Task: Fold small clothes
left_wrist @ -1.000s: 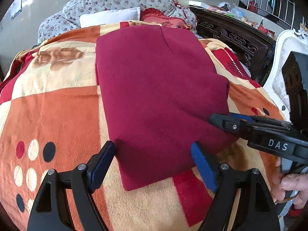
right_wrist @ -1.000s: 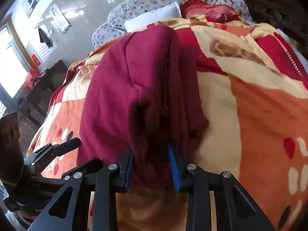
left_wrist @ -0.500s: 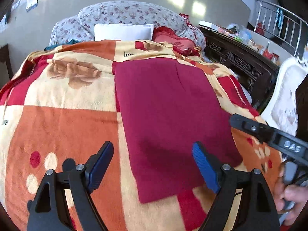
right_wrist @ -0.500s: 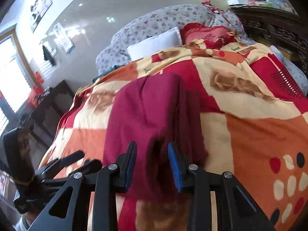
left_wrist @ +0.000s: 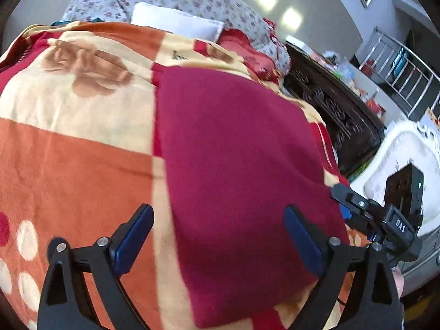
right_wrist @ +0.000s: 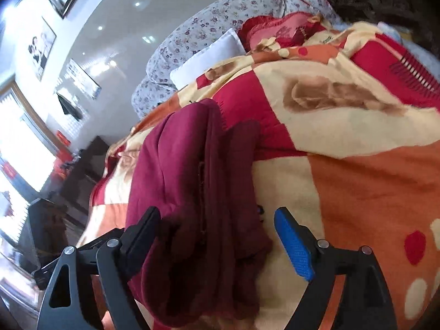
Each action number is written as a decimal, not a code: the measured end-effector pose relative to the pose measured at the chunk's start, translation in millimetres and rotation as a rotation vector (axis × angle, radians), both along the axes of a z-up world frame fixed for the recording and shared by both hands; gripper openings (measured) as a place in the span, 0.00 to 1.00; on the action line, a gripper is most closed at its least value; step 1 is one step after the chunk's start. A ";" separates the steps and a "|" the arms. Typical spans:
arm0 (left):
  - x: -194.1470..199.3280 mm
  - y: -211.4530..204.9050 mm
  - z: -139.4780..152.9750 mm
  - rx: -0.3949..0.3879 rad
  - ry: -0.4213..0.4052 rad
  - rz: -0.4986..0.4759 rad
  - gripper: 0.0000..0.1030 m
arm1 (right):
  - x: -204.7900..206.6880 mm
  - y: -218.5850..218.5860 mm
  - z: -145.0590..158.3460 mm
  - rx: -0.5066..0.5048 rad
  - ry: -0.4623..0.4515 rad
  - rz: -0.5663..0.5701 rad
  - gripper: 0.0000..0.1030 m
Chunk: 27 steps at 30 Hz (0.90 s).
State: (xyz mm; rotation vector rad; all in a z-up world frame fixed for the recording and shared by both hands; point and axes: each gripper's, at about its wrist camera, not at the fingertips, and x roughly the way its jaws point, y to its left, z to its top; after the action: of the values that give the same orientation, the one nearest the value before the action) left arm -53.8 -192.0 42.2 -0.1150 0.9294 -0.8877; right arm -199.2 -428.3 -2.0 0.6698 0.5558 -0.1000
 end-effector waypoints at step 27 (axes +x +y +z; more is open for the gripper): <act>-71.4 70.8 50.9 0.108 -0.048 -0.102 0.44 | -25.2 110.0 39.4 0.010 -0.018 0.309 0.46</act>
State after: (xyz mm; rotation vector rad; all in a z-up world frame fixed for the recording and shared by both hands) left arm -125.2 -121.3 93.1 0.0467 0.9433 -0.9284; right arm -224.3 -318.3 37.5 0.5866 0.6364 0.1981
